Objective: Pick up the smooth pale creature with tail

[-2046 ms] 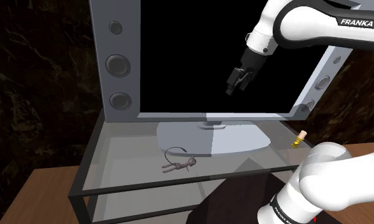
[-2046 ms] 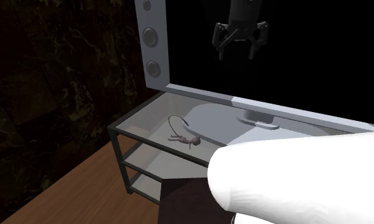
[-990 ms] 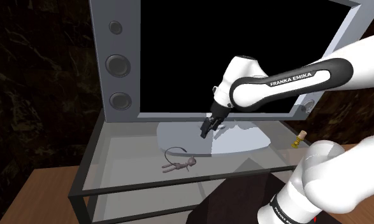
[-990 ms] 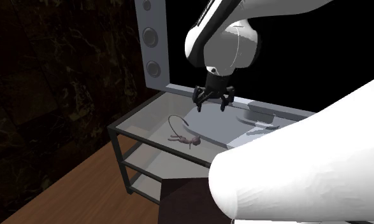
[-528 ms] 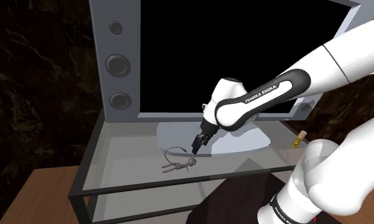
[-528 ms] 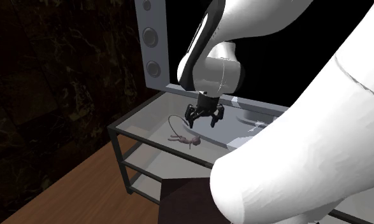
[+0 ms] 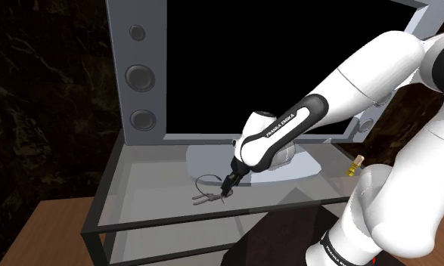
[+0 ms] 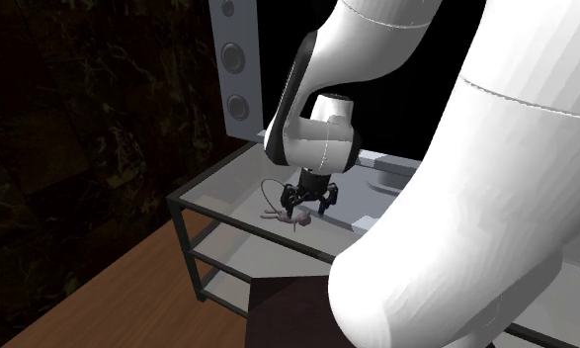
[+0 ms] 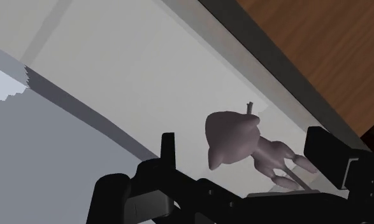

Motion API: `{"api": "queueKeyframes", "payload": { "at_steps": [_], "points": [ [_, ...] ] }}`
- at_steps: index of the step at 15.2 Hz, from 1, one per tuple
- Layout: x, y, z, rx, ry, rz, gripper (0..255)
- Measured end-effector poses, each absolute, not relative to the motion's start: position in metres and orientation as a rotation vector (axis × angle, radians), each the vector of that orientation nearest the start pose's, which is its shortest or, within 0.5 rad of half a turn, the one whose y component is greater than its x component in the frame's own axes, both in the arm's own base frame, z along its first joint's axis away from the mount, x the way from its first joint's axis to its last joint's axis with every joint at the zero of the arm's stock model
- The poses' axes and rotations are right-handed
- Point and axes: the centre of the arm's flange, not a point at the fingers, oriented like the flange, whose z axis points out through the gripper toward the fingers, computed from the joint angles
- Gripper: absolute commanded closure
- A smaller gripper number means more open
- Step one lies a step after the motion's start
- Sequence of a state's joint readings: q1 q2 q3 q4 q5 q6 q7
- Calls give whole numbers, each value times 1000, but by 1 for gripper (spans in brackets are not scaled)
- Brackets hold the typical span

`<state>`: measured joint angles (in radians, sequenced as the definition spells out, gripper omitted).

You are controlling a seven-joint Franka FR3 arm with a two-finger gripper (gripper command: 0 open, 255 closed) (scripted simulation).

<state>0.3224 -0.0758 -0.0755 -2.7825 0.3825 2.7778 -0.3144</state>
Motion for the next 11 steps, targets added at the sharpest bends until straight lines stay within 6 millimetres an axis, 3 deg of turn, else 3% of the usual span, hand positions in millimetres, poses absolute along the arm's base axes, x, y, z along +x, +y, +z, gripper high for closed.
{"api": "queueKeyframes", "payload": {
  "at_steps": [3, 4, 11],
  "points": [
    [380, 81, 223, -2973, -311, -110, 0],
    [380, 80, 221, -2973, -311, -111, 255],
    [379, 80, 219, -2972, -312, -110, 255]
  ]
}}
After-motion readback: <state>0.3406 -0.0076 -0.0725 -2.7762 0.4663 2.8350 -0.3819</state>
